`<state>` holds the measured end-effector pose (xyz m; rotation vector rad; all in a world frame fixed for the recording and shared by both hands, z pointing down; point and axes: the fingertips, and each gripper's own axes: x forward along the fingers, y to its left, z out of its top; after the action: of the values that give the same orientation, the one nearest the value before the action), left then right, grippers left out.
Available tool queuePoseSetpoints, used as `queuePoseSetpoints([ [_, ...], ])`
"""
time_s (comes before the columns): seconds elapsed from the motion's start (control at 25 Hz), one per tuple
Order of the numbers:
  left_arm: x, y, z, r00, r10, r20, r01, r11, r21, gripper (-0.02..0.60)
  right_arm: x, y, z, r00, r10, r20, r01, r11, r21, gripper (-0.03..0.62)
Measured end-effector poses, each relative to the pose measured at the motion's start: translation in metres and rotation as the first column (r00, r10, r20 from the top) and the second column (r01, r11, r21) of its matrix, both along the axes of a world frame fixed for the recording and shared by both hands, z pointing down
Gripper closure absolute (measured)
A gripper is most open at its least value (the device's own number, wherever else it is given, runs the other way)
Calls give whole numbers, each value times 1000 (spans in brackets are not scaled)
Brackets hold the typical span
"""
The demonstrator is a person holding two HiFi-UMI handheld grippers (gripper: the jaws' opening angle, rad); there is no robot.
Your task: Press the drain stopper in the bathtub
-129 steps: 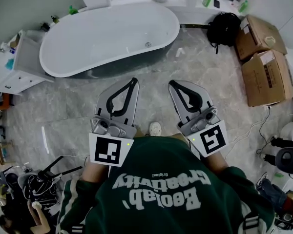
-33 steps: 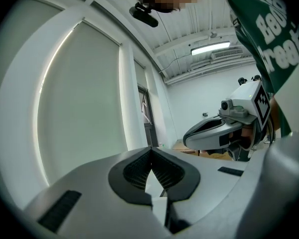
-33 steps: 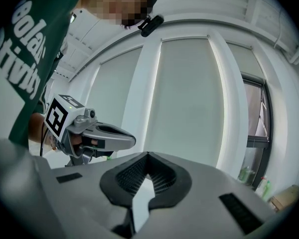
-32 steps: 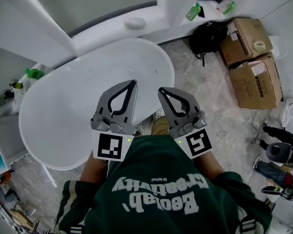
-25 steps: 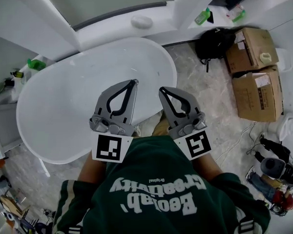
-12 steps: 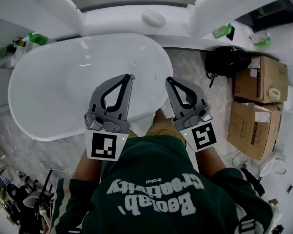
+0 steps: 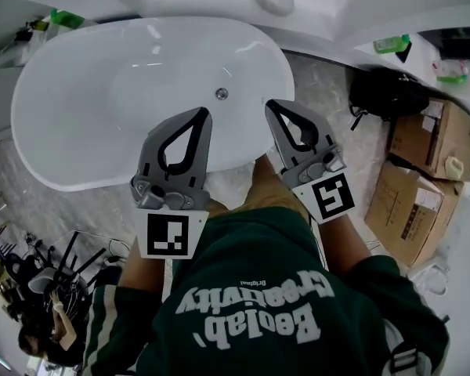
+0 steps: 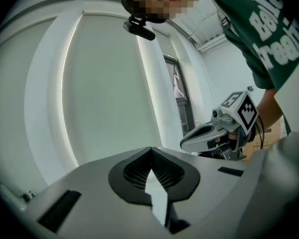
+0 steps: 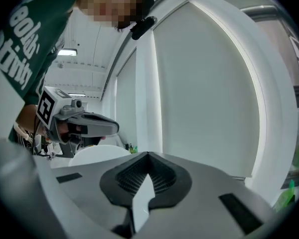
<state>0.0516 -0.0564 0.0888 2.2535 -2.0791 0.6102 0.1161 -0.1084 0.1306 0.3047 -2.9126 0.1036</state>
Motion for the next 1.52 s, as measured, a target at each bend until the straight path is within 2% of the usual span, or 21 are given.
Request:
queuePoseSetpoints([
  [0.12,-9,24,9,1000,22,-10,-22,1000,1,578,-8,16,17,1000,-3,-16,2,999,-33,583],
  [0.28,-30,47,30,997,29,-70,-30,999,-16,578,-28,42,34,999,4,-39,-6,999,-39,583],
  [0.52,-54,59,80,988,-37,-151,35,999,-12,578,-57,62,86,991,-62,-120,54,996,-69,583],
  [0.76,-88,61,152,984,-110,-142,102,993,-62,578,-98,71,137,983,-125,-133,116,990,-77,583],
  [0.88,-101,58,189,972,-162,-171,150,985,-80,578,-107,66,176,976,-153,-152,146,988,-55,583],
  [1.0,-105,53,234,956,-211,-202,193,975,-108,578,-113,53,220,976,-128,-176,124,992,-33,583],
  [1.2,-100,54,310,966,-198,-169,172,973,-155,578,-117,54,291,970,-148,-192,134,987,-84,583],
  [1.44,-99,45,386,953,-227,-199,188,962,-198,578,-114,55,383,935,-228,-271,200,972,-124,583],
  [1.52,-99,42,404,949,-233,-215,194,963,-188,578,-114,56,415,918,-254,-304,222,965,-137,583],
])
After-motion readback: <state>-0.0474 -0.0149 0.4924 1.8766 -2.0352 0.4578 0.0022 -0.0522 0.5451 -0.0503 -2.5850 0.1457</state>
